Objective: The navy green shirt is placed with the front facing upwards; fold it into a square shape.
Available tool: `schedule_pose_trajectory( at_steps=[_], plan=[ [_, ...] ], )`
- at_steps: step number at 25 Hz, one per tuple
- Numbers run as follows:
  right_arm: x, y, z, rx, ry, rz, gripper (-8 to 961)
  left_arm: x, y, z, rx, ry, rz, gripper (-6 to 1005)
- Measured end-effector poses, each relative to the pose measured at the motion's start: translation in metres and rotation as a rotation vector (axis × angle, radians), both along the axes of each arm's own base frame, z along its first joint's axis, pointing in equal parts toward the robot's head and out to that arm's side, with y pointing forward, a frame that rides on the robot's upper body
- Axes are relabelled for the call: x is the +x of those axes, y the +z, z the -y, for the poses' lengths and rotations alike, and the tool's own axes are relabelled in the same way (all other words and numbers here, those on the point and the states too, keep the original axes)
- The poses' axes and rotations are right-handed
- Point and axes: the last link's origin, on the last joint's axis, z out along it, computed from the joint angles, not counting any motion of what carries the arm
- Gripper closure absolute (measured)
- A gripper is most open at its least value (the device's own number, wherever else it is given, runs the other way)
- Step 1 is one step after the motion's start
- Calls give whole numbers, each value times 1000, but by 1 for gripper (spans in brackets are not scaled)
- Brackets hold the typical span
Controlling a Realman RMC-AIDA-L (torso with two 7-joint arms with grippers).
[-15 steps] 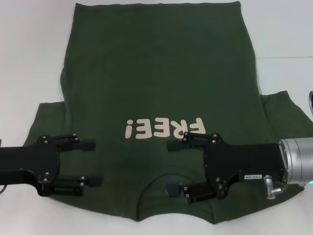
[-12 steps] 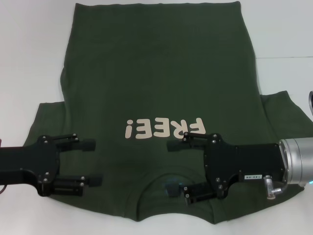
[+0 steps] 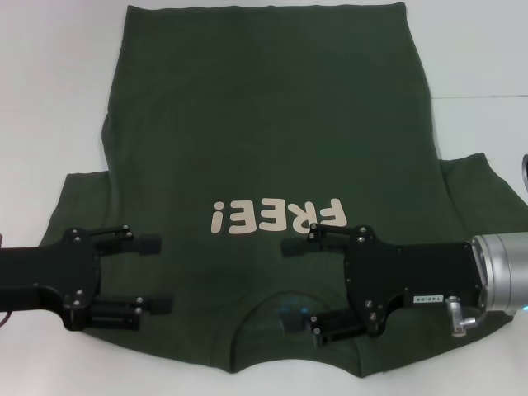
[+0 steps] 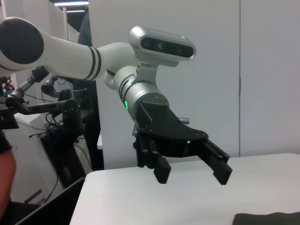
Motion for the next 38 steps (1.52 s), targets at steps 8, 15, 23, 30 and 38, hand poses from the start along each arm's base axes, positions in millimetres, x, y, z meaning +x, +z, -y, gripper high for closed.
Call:
schedule_pose_trajectory(
  at_steps=[8,15,23,30,38],
  plan=[
    [1,37,-36,176,-161,36,25,3,-3,-4,6,-3,1,124],
    [19,96,-67,379,-469,177,25,11,-9,-10,14,-18,5,125],
    [45,139,-59,400,-697,457,25,16,-14,-14,18,-31,9,125],
    [68,161,-55,402,-873,601,25,16,-14,-14,19,-31,10,125],
    [79,161,-64,389,-1025,690,26,19,-17,-16,18,-38,15,124]
  ],
)
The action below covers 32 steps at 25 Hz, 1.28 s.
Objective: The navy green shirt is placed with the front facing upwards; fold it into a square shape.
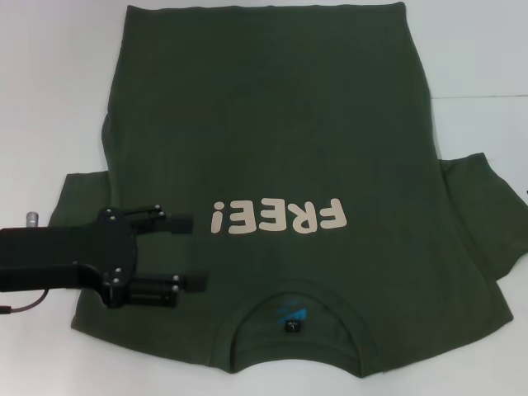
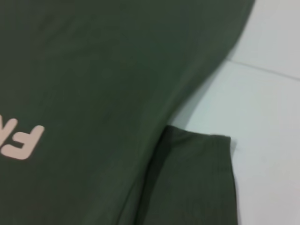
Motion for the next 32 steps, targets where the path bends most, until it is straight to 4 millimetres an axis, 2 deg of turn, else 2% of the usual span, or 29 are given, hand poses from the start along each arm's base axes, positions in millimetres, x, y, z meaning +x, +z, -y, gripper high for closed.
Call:
schedule_pose_trajectory(
  at_steps=[7,15,22,32],
  plan=[
    [8,-5,-9,-6,-89,61,26,0,0,0,2,-3,-2,124],
    [14,-13,-13,8,-133,38,26,-3,-1,1,14,1,-7,125],
    [31,-26,-15,-10,-196,40,26,-3,-1,0,16,1,-9,125],
    [41,-31,-19,-4,-218,38,26,-3,-2,1,12,2,-11,124]
  ],
)
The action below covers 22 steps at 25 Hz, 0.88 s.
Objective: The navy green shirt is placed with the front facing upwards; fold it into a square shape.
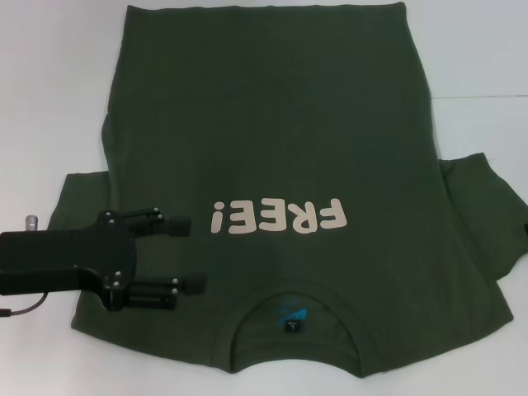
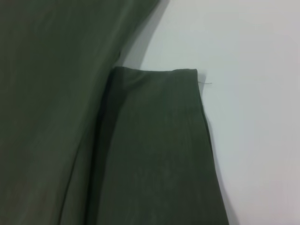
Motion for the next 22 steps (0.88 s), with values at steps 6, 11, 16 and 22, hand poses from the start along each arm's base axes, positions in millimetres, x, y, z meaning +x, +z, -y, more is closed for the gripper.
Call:
schedule_pose_trajectory(
  at_steps=[6,11,16,22],
  plan=[
    [3,-5,-1,-1,-9,-7,26,0,0,0,-2,0,0,124],
    [6,-8,-2,4,-17,-13,26,0,-1,0,-1,3,-3,125],
    [6,-8,-2,11,-19,-21,37,-1,-1,0,0,6,-5,125],
    [8,-6,-2,33,-25,-30,107,-2,-1,0,1,9,-7,125]
  ],
)
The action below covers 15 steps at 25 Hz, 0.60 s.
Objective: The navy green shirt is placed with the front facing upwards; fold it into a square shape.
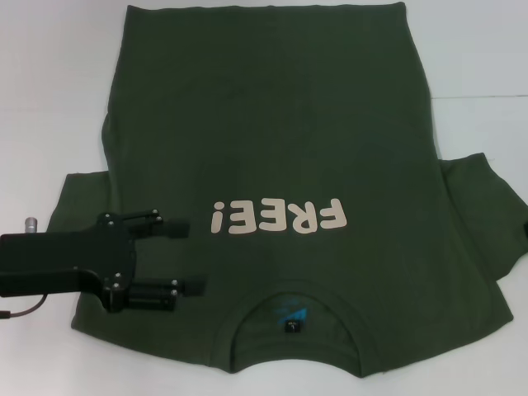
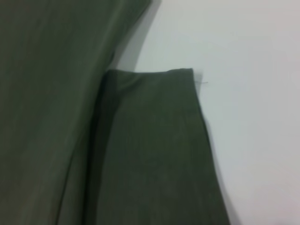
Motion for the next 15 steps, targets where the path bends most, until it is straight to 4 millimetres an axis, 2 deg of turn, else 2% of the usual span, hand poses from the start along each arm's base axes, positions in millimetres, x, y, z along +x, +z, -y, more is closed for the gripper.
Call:
schedule_pose_trajectory(
  at_steps=[7,15],
  plan=[
    [9,-2,2,18,-16,-8,207,0,-1,0,-1,0,1,124],
    [9,-2,-1,39,-9,-30,206,0,0,0,-1,0,1,124]
  ],
)
